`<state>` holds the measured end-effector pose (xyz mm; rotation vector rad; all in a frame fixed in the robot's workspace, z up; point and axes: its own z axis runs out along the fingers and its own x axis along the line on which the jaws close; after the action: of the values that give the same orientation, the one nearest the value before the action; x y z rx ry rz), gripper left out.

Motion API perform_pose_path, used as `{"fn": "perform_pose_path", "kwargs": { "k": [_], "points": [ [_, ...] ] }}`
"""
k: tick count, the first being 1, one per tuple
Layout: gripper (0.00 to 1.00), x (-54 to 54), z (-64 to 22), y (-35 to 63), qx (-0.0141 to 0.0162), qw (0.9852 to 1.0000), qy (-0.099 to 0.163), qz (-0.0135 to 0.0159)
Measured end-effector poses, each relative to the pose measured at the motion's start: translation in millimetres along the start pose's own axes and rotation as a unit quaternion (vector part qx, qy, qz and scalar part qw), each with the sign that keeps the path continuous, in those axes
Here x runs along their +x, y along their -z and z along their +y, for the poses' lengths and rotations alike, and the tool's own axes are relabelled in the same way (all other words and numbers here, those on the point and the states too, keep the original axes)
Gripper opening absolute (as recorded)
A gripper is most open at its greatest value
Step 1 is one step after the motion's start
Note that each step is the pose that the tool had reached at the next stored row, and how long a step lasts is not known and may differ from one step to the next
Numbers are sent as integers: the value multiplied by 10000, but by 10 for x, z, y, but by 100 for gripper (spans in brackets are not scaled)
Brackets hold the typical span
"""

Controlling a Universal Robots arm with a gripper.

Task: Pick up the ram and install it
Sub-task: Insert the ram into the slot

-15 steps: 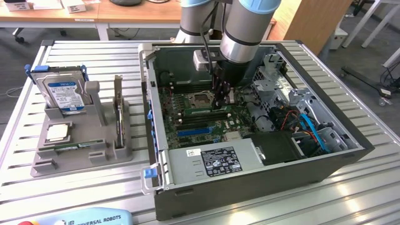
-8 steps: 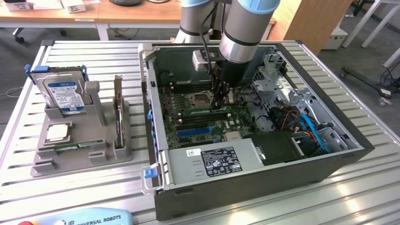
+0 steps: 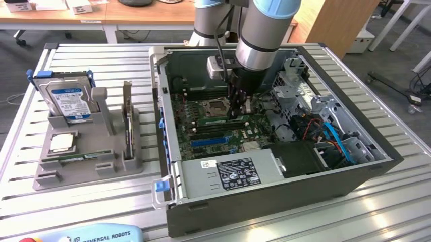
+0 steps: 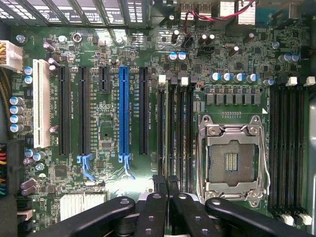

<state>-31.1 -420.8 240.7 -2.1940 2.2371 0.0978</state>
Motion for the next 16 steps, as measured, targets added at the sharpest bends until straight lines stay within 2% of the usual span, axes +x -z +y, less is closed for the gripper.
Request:
{"fn": "perform_pose_path", "kwargs": {
  "k": [16],
  "points": [
    [12,7,-1,-26,1,10000,1,-2]
  ]
}}
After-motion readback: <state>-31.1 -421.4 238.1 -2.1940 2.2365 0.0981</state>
